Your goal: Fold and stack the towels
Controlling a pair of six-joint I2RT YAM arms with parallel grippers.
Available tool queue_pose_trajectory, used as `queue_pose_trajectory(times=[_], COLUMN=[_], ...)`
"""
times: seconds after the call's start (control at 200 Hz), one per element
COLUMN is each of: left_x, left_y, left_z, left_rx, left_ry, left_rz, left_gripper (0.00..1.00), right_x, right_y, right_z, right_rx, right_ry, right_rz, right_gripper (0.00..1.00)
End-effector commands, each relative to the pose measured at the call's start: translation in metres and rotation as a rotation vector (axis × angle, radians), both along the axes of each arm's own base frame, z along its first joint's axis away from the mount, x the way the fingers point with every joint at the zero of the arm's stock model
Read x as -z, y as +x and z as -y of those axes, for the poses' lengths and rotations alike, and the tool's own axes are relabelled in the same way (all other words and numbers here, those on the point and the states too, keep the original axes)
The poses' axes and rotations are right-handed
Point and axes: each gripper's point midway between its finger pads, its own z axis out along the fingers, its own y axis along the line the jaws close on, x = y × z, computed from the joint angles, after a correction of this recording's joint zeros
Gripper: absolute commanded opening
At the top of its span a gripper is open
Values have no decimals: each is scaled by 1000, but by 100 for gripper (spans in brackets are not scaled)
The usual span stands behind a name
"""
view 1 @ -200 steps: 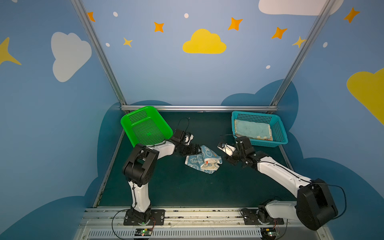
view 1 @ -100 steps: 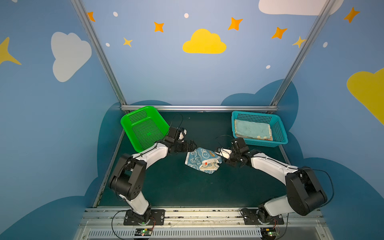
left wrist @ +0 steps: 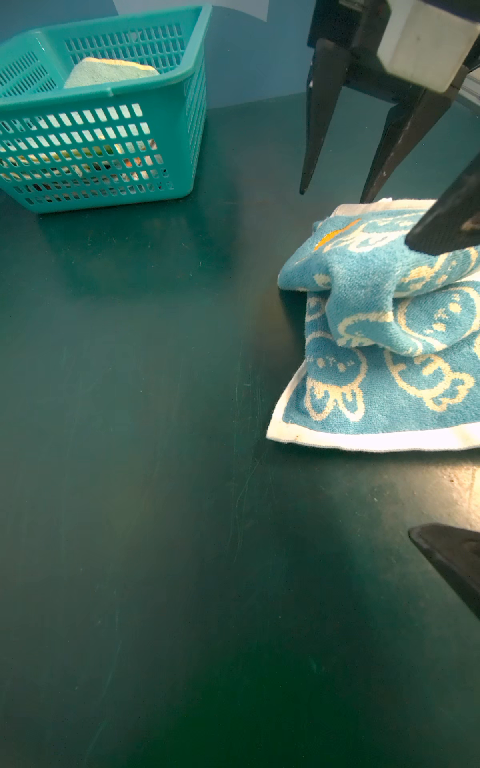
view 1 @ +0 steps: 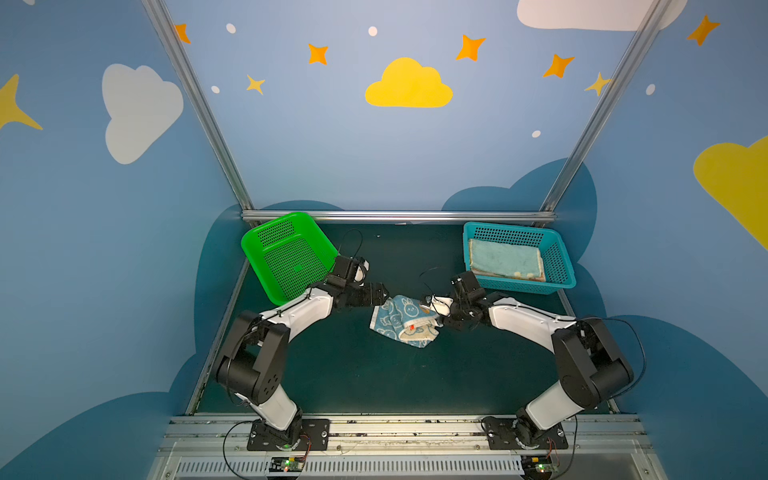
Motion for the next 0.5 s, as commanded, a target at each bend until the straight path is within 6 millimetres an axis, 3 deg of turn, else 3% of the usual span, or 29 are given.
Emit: queue_pose_trajectory(times=[0.0, 0.265, 0.496], left_x=[-1, -4, -7], left_y=[-4, -4, -6], left_z=[-7, -8, -10], left_rx=[-5, -9, -10], left_ry=[20, 22, 21], left_rz=[2, 8, 15], left_gripper=[100, 100, 100], right_x=[1, 4, -8], right_y=[4, 12, 10], right_z=[-8, -18, -28], right_rx=[-25, -39, -75], right_ry=[0, 13, 66], right_rz=[-1, -9, -17], right_gripper=[48, 38, 26])
